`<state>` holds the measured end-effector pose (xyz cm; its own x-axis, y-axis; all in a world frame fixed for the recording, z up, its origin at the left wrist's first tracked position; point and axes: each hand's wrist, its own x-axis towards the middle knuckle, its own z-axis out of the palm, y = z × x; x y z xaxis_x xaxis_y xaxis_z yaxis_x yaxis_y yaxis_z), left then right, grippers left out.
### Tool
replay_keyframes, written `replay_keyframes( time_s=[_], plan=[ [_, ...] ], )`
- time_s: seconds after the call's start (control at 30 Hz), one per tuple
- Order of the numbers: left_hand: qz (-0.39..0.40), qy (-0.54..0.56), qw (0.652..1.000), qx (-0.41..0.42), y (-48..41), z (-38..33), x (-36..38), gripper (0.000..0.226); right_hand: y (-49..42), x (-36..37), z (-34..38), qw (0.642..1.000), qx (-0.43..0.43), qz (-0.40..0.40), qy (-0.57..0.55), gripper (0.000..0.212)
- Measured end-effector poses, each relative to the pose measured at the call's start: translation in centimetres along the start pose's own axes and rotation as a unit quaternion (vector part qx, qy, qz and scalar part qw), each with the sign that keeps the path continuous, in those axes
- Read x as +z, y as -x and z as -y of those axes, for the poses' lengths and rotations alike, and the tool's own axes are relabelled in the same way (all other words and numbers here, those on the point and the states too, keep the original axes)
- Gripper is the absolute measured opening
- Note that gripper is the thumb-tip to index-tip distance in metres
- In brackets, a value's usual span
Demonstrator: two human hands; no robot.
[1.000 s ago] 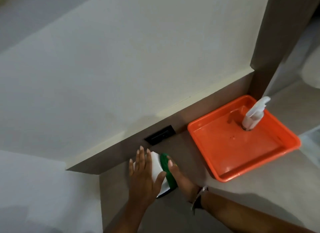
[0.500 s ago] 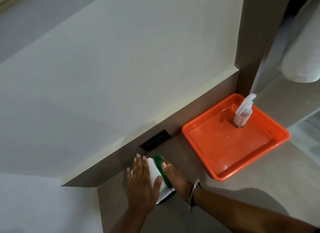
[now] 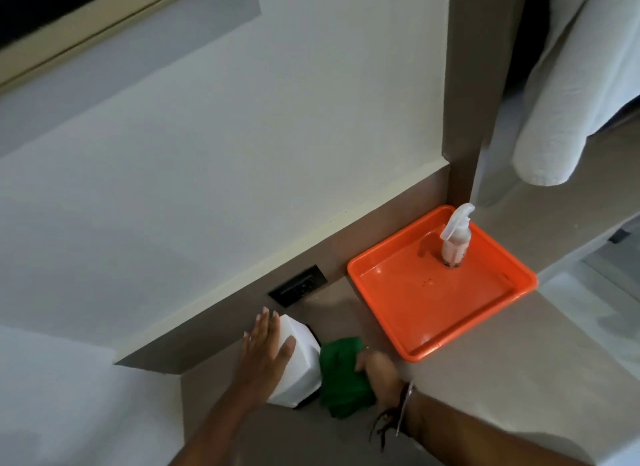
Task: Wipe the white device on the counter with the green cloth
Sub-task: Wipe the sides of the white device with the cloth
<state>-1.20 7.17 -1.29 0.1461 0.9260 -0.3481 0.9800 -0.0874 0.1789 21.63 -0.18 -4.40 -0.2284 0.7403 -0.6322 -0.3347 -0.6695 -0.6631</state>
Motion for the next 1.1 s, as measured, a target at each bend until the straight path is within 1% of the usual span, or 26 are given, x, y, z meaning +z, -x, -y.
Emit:
replay_keyframes(
  time_s=[0.03,0.07,0.1,0.17,0.2,0.23,0.3,0.33,0.37,0.4,0.43,0.47,0.5,0.53,0.6,0.67,0.77,0.83,0.87,0.93,1.0,1.03,1.07,1.1],
  plan=[
    [0.024,0.002,1.0,0.016,0.0,0.1,-0.4,0.107,-0.1,-0.8,0.3,0.995,0.05,0.002,-0.083,0.025],
    [0.044,-0.007,0.998,0.045,0.1,0.3,-0.6,0.117,-0.1,-1.7,0.2,0.984,0.068,0.015,-0.164,0.032],
    [0.055,-0.03,0.995,0.079,0.3,0.5,-0.9,0.126,0.3,-2.6,0.0,0.973,0.051,0.026,-0.223,0.037],
    [0.047,-0.071,0.988,0.131,0.6,0.7,-1.3,0.131,1.1,-3.8,-0.6,0.963,0.03,0.035,-0.267,0.045],
    [0.037,-0.077,0.986,0.14,0.6,0.6,-1.6,0.131,1.5,-4.5,-0.8,0.958,0.026,0.049,-0.282,0.048],
    [0.033,-0.072,0.987,0.143,0.3,0.4,-2.0,0.131,1.7,-4.9,-1.1,0.953,0.028,0.059,-0.294,0.052],
    [0.033,-0.074,0.988,0.129,0.2,-0.5,-3.0,0.128,2.6,-5.5,-1.0,0.955,0.032,0.078,-0.285,0.058],
    [0.036,-0.078,0.99,0.109,0.2,-1.0,-3.3,0.126,3.0,-5.4,-0.8,0.959,0.031,0.083,-0.27,0.06],
    [0.042,-0.072,0.994,0.069,0.2,-1.6,-3.5,0.125,3.3,-5.3,-0.7,0.961,0.028,0.086,-0.26,0.066],
    [0.044,-0.052,0.998,0.005,0.2,-2.4,-3.7,0.123,3.5,-5.2,-0.7,0.963,0.021,0.086,-0.253,0.072],
    [0.042,-0.02,0.996,-0.076,0.2,-3.2,-3.8,0.121,3.6,-5.0,-0.8,0.965,0.016,0.086,-0.247,0.075],
    [0.037,0.019,0.987,-0.157,0.3,-3.9,-4.0,0.12,3.7,-4.9,-0.8,0.967,0.014,0.087,-0.238,0.073],
    [0.035,0.056,0.972,-0.226,0.4,-4.4,-4.2,0.12,3.7,-4.7,-0.9,0.969,0.019,0.087,-0.23,0.066],
    [0.034,0.088,0.956,-0.279,0.5,-4.7,-4.5,0.12,3.6,-4.5,-1.0,0.971,0.026,0.082,-0.224,0.059],
    [0.035,0.12,0.927,-0.353,0.8,-4.9,-5.4,0.114,3.5,-4.2,-1.4,0.973,0.041,0.071,-0.218,0.05],
    [0.054,0.118,0.914,-0.385,0.7,-4.8,-6.4,0.107,3.4,-3.8,-1.7,0.973,0.057,0.076,-0.211,0.046],
    [0.09,0.064,0.924,-0.367,-0.2,-4.5,-7.2,0.091,3.4,-3.3,-2.1,0.973,0.083,0.078,-0.199,0.043],
    [0.092,0.024,0.928,-0.359,-0.4,-3.9,-7.2,0.084,3.2,-3.1,-2.6,0.974,0.094,0.074,-0.193,0.044],
    [0.089,0.015,0.928,-0.361,-0.3,-3.5,-6.9,0.084,3.1,-3.0,-2.7,0.973,0.097,0.07,-0.195,0.045],
    [0.061,0.015,0.93,-0.361,0.1,-2.8,-6.0,0.089,3.0,-2.5,-2.8,0.972,0.099,0.061,-0.205,0.046],
    [-0.004,-0.008,0.943,-0.333,0.7,-2.3,-4.8,0.091,2.8,-1.9,-3.0,0.969,0.09,0.05,-0.224,0.05],
    [-0.054,-0.036,0.959,-0.275,1.1,-1.9,-4.1,0.089,2.6,-1.6,-3.0,0.967,0.084,0.048,-0.236,0.053],
    [-0.104,-0.061,0.976,-0.182,1.5,-1.4,-3.4,0.085,2.4,-1.3,-3.1,0.964,0.078,0.048,-0.25,0.057],
    [-0.122,-0.082,0.987,-0.07,1.9,-0.9,-2.7,0.08,2.1,-0.9,-3.2,0.96,0.07,0.047,-0.266,0.06]
  ],
)
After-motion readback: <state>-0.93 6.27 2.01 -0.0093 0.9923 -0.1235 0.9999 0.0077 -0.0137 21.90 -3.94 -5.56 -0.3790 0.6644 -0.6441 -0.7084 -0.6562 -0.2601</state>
